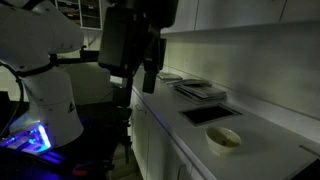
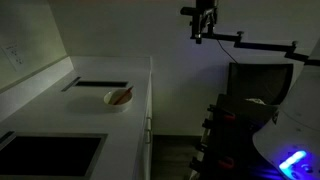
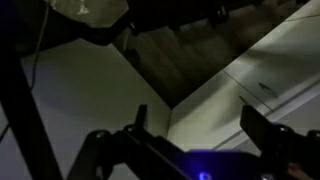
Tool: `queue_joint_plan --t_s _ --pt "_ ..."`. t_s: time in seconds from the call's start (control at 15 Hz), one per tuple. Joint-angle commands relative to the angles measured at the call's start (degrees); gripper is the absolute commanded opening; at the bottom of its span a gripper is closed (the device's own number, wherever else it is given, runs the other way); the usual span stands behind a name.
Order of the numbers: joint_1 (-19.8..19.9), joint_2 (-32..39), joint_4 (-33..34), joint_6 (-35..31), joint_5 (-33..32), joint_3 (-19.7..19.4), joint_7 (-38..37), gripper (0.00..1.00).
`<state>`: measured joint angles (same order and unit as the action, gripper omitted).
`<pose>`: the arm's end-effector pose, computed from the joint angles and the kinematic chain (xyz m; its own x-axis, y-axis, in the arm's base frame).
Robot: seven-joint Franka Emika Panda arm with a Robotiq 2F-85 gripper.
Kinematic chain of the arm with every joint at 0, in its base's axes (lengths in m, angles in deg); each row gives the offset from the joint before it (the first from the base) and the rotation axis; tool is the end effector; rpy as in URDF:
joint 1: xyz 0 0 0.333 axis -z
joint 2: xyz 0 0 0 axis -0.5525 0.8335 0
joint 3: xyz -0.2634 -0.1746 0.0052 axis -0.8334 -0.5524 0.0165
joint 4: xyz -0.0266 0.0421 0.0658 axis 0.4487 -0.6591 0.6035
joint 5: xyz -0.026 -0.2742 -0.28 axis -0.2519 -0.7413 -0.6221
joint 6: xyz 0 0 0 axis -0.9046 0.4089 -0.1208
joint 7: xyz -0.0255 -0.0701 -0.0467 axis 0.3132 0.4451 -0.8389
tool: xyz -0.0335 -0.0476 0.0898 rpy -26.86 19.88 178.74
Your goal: Take the pen out of the white bowl and place it on the table
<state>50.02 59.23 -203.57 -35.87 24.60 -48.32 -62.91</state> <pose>0.3236 -0.1838 0.4065 0.9579 -0.2831 -0.0488 -0.2729 -0.9497 0.1536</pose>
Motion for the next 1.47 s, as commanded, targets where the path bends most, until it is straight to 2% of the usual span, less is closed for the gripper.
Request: queue_joint_plan --t_s 0.0,0.27,0.4,0.6,0.8,1.0,1.2,1.4 --pt "-0.2 -0.02 0.08 0.14 -0.08 -0.18 -0.07 1.0" --pt "-0.52 0.72 0.45 0.02 0.36 0.24 -0.97 1.0" --pt "-2.34 2.74 0.96 -1.62 1.06 1.73 -2.17 1.0" --pt "-7.58 7.81 2.66 -5.66 2.35 4.51 -0.44 1.0" --pt "-13.63 14.95 5.48 -11.24 3.68 7.66 3.52 1.0" --pt "-17.8 23.51 10.11 -16.22 2.92 11.1 5.9 1.0" --pt "-20.09 32.58 16.49 -18.9 0.84 13.86 9.32 1.0" --pt "-20.65 41.62 23.32 -19.37 -1.68 14.89 15.24 1.0"
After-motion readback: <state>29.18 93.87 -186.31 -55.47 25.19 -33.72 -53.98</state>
